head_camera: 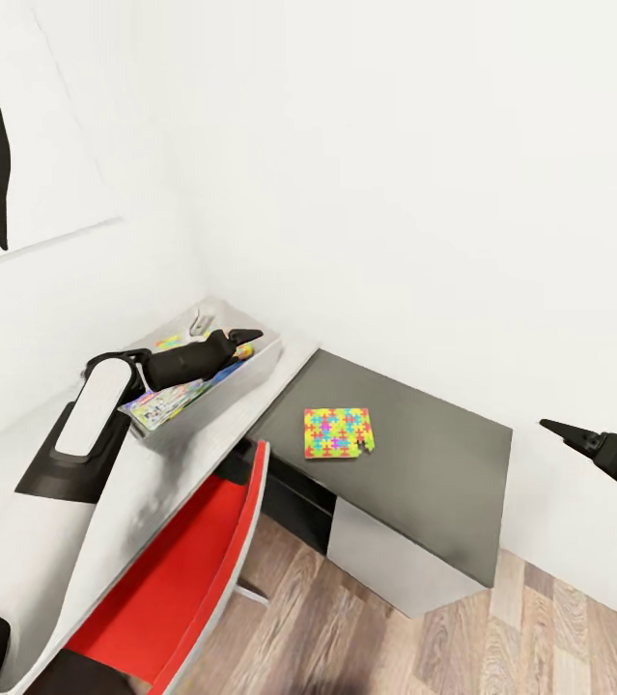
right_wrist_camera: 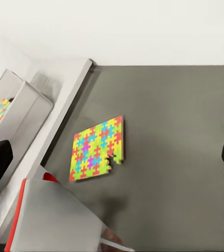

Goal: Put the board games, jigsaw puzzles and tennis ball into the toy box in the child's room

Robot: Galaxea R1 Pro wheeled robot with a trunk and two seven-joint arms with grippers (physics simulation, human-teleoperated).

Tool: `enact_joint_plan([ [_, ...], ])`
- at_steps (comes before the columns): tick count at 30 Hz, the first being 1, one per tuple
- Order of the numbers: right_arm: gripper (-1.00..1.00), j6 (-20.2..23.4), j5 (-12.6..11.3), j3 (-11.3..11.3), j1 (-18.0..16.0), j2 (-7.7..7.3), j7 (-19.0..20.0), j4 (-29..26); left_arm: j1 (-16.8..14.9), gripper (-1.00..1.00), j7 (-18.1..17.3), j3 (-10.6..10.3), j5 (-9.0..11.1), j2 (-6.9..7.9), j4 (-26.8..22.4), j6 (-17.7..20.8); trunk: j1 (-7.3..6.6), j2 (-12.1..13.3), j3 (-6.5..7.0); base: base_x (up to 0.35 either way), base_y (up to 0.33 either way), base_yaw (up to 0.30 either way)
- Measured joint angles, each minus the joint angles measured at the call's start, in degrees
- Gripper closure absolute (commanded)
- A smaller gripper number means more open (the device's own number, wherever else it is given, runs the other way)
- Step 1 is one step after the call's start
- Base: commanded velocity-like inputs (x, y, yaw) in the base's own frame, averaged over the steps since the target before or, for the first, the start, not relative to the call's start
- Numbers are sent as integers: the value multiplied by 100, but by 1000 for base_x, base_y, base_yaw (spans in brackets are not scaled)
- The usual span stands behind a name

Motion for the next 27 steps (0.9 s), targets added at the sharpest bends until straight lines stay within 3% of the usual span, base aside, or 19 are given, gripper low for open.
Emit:
enact_joint_plan([
  [5, -100, 0, 0, 4, 0, 0, 0, 0, 10, -100, 11, -30, -79, -21, 173, 19, 0, 0, 30, 0, 0, -236],
  [15, -100, 0, 0, 16, 11, 1, 0, 0, 33, -100, 383, -652, -111, -36, 436, -21, 0, 0, 91, 0, 0, -233],
  [27, -100, 1, 5, 19, 21, 1, 0, 1, 191, -100, 598, -787, -73, -39, 977, -82, 0, 1, 137, 0, 0, -123],
])
